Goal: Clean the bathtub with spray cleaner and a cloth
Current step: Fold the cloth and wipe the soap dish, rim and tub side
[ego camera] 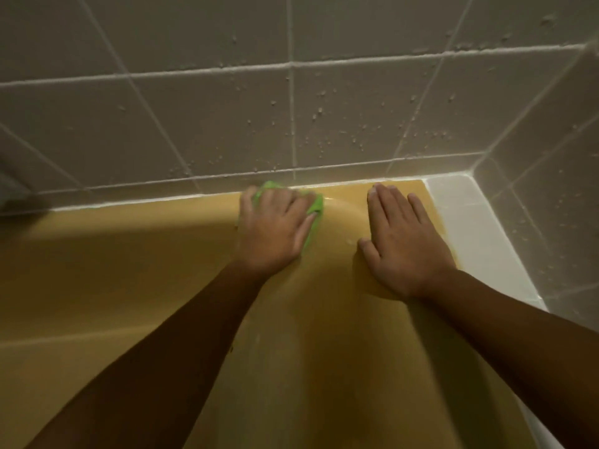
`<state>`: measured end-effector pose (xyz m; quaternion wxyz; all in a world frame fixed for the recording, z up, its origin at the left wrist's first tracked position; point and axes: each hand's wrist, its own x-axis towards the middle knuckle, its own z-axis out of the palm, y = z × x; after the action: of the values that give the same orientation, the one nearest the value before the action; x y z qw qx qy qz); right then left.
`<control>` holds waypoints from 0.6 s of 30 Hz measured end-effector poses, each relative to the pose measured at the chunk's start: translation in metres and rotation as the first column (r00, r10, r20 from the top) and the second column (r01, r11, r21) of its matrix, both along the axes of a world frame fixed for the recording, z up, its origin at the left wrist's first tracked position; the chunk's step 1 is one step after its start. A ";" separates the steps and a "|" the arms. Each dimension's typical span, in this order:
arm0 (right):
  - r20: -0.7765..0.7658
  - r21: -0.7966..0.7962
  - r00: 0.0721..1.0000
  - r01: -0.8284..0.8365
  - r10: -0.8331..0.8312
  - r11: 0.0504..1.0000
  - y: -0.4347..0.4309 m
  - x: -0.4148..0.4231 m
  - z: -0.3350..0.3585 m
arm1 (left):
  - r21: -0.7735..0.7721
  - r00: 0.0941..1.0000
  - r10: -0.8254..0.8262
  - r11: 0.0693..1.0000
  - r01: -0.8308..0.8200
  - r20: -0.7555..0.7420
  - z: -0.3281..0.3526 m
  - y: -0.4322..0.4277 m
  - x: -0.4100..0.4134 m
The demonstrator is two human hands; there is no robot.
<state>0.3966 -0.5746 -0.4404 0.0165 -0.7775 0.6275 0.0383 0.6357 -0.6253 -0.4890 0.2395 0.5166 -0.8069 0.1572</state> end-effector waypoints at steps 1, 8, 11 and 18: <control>-0.022 -0.003 1.000 -0.018 0.018 1.000 -0.004 0.005 -0.001 | 0.003 0.991 0.125 0.992 -0.125 -0.044 -0.006 0.006 0.021; -0.173 -0.093 0.982 -0.093 0.076 0.991 -0.011 0.030 -0.016 | 0.032 1.000 0.018 0.999 -0.018 -0.016 0.012 0.004 -0.056; -0.195 -0.142 0.980 -0.070 0.041 0.987 -0.013 0.037 -0.018 | -0.026 0.993 -0.078 0.996 0.080 0.085 0.007 -0.004 -0.007; -0.164 -0.237 0.986 -0.015 -0.024 0.971 -0.022 0.080 -0.032 | -0.028 0.888 0.452 0.890 -0.455 -0.082 0.001 0.005 0.040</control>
<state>0.4766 -0.5971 -0.4727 -0.1286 -0.7666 0.6285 0.0276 0.6754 -0.6199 -0.4880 0.2373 0.6904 -0.6508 0.2083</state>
